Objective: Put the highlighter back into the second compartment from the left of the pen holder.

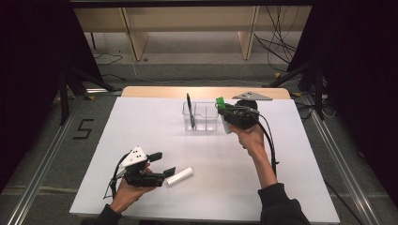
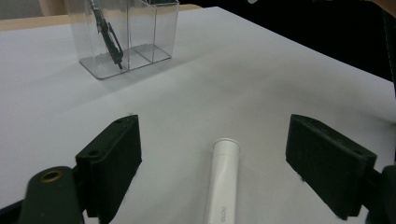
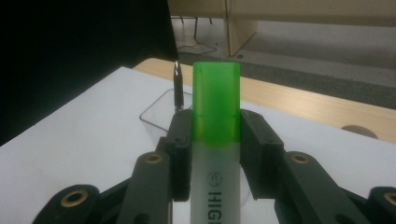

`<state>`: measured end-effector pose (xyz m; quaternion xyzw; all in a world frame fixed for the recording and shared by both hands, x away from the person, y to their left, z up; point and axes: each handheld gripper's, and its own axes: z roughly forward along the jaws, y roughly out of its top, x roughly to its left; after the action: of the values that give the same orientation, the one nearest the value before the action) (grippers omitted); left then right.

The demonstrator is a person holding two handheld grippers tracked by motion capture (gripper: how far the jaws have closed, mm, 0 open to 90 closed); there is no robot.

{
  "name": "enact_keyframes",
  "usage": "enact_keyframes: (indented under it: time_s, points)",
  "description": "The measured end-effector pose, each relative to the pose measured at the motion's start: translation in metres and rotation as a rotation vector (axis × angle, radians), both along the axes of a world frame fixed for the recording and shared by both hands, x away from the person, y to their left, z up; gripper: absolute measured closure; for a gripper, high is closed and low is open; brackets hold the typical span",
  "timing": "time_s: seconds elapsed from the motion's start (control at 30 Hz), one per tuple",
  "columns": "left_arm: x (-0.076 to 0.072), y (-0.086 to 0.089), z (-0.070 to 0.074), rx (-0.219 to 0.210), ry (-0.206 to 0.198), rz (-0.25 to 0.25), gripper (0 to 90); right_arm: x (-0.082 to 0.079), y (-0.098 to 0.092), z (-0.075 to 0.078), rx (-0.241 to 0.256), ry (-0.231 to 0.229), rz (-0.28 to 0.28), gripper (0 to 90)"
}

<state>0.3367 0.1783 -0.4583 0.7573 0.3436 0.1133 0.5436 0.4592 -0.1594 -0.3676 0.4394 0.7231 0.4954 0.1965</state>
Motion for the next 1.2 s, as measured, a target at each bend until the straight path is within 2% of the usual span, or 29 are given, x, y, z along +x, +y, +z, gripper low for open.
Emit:
enact_keyframes:
  time_s: [0.27,0.47,0.6,0.9,1.0,1.2]
  points:
    - [0.000,0.000,0.000,0.000,-0.003,0.000,17.8,0.011,0.020,0.008,-0.014,-0.030,0.007,67.3]
    - [0.000,-0.001,0.000,0.002,-0.002,-0.001,17.8,0.022,0.029,0.014,0.020,-0.027,0.007,67.3]
    - [0.000,0.000,0.000,0.005,-0.002,-0.001,17.8,0.029,0.037,0.016,0.017,-0.031,0.006,67.3]
    - [0.000,0.000,-0.001,0.005,0.005,-0.003,17.8,0.044,0.052,0.014,0.040,-0.017,-0.017,67.3]
    - [0.000,0.000,-0.001,0.002,0.005,-0.003,17.8,0.051,0.056,0.013,0.028,-0.015,-0.027,67.3]
    - [0.000,0.000,-0.001,0.002,0.006,-0.006,17.8,0.062,0.062,0.009,0.050,-0.011,-0.060,67.3]
